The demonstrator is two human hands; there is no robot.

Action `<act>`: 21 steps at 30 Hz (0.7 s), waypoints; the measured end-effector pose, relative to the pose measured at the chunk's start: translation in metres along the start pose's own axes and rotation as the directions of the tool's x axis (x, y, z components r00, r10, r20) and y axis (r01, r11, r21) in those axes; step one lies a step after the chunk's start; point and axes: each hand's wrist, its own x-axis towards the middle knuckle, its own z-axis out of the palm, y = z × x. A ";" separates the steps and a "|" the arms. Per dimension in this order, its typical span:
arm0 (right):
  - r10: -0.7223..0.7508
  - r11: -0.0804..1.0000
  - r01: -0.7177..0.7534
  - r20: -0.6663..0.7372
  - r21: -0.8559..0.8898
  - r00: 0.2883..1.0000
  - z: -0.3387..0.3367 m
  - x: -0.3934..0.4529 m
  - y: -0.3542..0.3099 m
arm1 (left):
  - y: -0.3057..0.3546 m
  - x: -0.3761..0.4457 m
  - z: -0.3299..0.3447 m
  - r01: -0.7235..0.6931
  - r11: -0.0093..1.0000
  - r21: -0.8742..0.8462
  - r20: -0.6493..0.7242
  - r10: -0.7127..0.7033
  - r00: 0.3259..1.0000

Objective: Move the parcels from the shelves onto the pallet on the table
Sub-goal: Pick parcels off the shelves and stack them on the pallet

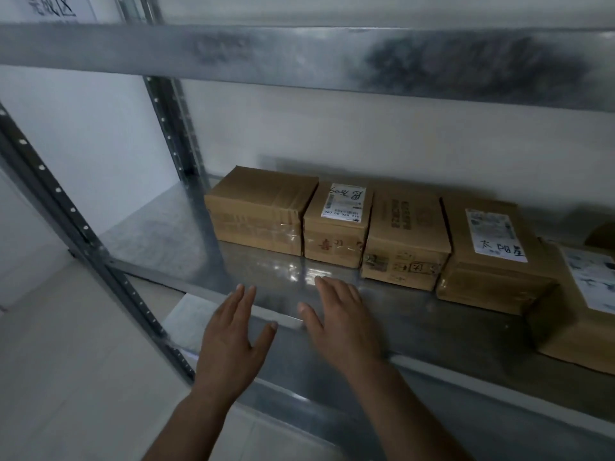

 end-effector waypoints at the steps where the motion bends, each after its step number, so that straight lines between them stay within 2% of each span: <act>1: 0.008 1.000 -0.008 -0.015 0.003 1.000 0.002 0.007 -0.004 | -0.007 0.009 -0.001 0.003 1.000 -0.009 0.004 -0.003 1.000; 7: 0.093 0.996 -0.093 -0.157 0.007 0.983 0.020 0.052 -0.030 | -0.044 0.071 -0.012 -0.085 0.995 -0.054 0.041 0.087 0.995; 12: 0.214 0.977 -0.203 -0.277 0.068 0.937 0.036 0.101 -0.044 | -0.072 0.132 -0.031 -0.108 0.984 -0.145 0.040 0.115 0.993; 19: 0.424 0.901 -0.368 -0.279 0.232 0.862 0.041 0.159 -0.047 | -0.106 0.222 -0.047 -0.118 0.964 -0.236 0.064 0.137 0.989; 21: 0.459 0.885 -0.408 -0.279 0.225 0.843 0.041 0.167 -0.048 | -0.109 0.241 -0.049 -0.119 0.960 -0.252 0.062 0.138 0.988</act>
